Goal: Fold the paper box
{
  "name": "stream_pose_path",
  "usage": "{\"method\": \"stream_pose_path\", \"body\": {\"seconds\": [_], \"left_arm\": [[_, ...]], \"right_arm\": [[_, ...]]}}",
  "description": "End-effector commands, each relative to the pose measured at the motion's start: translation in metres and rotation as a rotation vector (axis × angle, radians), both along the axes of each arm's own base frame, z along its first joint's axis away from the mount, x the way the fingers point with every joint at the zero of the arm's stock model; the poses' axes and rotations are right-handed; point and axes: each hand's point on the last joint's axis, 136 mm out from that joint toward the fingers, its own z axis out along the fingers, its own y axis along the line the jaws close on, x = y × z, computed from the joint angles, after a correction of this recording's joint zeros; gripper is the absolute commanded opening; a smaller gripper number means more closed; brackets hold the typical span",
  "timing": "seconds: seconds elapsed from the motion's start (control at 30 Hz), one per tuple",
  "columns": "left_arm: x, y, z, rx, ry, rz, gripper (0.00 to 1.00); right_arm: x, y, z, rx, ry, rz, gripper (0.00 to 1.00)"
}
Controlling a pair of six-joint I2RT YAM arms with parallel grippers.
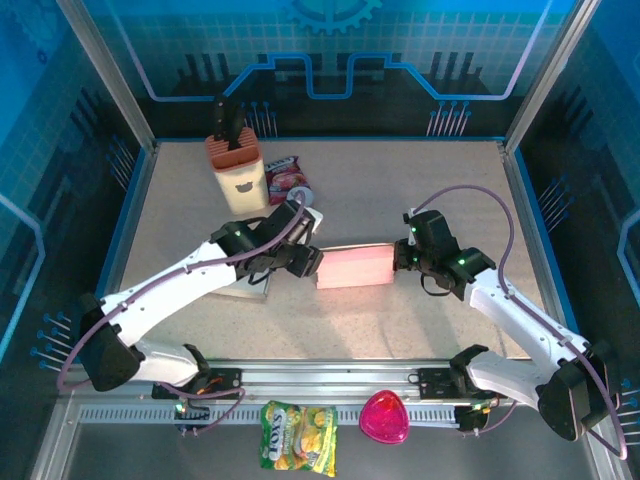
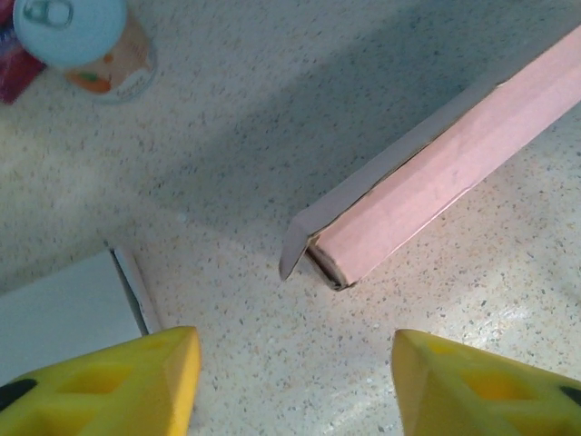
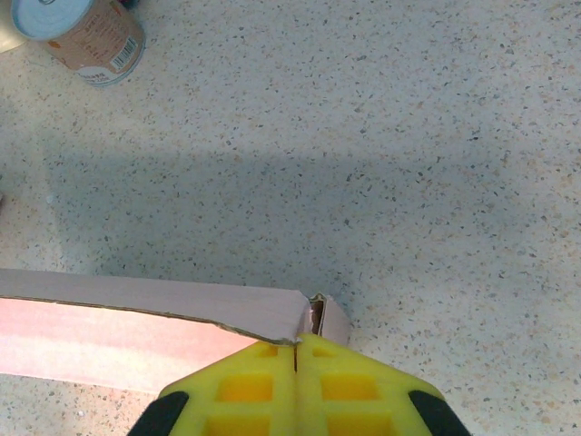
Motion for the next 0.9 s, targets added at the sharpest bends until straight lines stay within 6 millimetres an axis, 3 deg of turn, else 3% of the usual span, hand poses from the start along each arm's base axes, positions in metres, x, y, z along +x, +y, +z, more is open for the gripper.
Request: {"method": "stream_pose_path", "body": {"seconds": [0.0, 0.13, 0.5, 0.87], "left_arm": [[-0.006, -0.001, -0.013, -0.008, 0.097, 0.04, 0.61], [0.003, -0.003, -0.025, 0.006, 0.124, 0.08, 0.63], [0.018, -0.02, -0.028, -0.059, 0.101, 0.095, 0.62], [0.024, -0.014, -0.053, 0.012, 0.1, 0.113, 0.45]], "right_arm": [[-0.019, -0.001, -0.017, -0.033, 0.095, 0.013, 0.0], [-0.019, 0.0, -0.015, -0.034, 0.093, 0.019, 0.0], [-0.02, -0.002, -0.015, -0.039, 0.09, 0.019, 0.0], [-0.021, -0.001, -0.013, -0.031, 0.086, 0.023, 0.0]]}}
